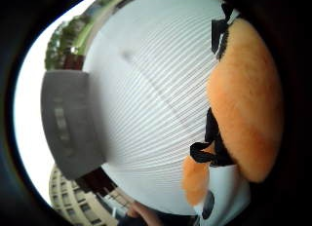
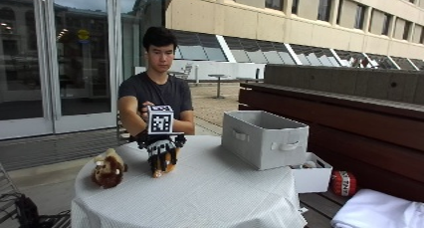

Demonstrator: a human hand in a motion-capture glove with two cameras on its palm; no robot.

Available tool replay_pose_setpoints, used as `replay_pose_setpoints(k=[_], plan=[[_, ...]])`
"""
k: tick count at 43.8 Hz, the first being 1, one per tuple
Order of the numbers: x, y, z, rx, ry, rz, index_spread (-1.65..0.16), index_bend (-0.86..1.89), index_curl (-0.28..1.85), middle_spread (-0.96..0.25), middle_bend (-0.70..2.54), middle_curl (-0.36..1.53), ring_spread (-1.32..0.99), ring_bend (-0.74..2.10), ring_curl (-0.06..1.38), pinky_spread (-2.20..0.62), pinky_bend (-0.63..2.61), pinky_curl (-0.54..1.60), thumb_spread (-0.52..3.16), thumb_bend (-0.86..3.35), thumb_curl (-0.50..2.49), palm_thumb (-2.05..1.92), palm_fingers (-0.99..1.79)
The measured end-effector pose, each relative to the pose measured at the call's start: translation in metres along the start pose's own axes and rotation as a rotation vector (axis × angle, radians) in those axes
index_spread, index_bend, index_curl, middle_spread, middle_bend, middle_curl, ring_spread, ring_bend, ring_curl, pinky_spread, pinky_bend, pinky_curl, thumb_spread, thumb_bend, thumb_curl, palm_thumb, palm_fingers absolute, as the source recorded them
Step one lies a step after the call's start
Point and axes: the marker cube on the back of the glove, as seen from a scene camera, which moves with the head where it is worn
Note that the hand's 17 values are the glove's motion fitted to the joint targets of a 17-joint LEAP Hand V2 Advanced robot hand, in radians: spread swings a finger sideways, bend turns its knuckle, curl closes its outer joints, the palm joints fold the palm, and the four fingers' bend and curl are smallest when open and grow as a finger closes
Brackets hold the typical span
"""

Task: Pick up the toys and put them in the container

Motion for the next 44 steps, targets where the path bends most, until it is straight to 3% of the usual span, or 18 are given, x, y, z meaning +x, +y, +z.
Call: replay_pose_setpoints(k=[3, 4, 6, 8, 14, 17, 23, 33, 44], plan=[[-0.003, 0.004, -0.006, 0.061, 0.041, 0.02, -0.33, 0.31, 0.17, -0.02, 0.21, 0.25, -0.13, 0.86, 0.36, -0.3, 1.43, 0.34, 1.13, 0.42, 0.44, 0.76, 0.62], [-0.003, 0.004, -0.008, 0.063, 0.046, 0.025, -0.32, 0.61, 0.24, -0.07, 0.39, 0.31, -0.21, 0.93, 0.37, -0.34, 1.19, 0.27, 1.11, 0.49, 0.48, 0.86, 1.08], [-0.004, 0.002, -0.013, 0.049, 0.045, 0.033, -0.29, 0.66, 0.22, -0.1, 0.42, 0.31, -0.27, 0.94, 0.35, -0.37, 1.07, 0.25, 1.08, 0.53, 0.51, 0.92, 1.17], [-0.006, 0.0, -0.021, 0.034, 0.05, 0.04, -0.27, 0.67, 0.27, -0.15, 0.73, 0.42, -0.32, 1.01, 0.41, -0.38, 0.89, 0.22, 1.05, 0.56, 0.55, 0.96, 1.36], [-0.013, 0.001, -0.059, 0.041, 0.009, 0.031, -0.23, 0.7, 0.35, -0.22, 0.95, 0.51, -0.37, 1.14, 0.48, -0.43, 0.78, 0.24, 0.84, 0.54, 0.61, 0.95, 1.3], [-0.021, 0.002, -0.09, 0.063, -0.002, 0.018, -0.25, 0.66, 0.36, -0.25, 0.84, 0.49, -0.38, 1.1, 0.48, -0.45, 0.95, 0.29, 0.74, 0.38, 0.6, 0.76, 1.1], [-0.048, 0.009, -0.159, 0.187, 0.004, 0.107, -0.27, 0.6, 0.37, -0.31, 0.76, 0.49, -0.41, 1.09, 0.48, -0.46, 1.03, 0.34, 0.65, 0.32, 0.64, 0.71, 1.02], [-0.108, 0.028, -0.259, 0.307, 0.001, -0.064, -0.3, 0.5, 0.39, -0.38, 0.67, 0.5, -0.43, 1.08, 0.49, -0.47, 1.06, 0.38, 0.6, 0.29, 0.71, 0.69, 0.98], [-0.191, 0.049, -0.309, 0.352, -0.003, -0.148, -0.33, 0.43, 0.43, -0.42, 0.62, 0.52, -0.44, 1.07, 0.49, -0.47, 1.05, 0.38, 0.58, 0.27, 0.78, 0.69, 0.99]])
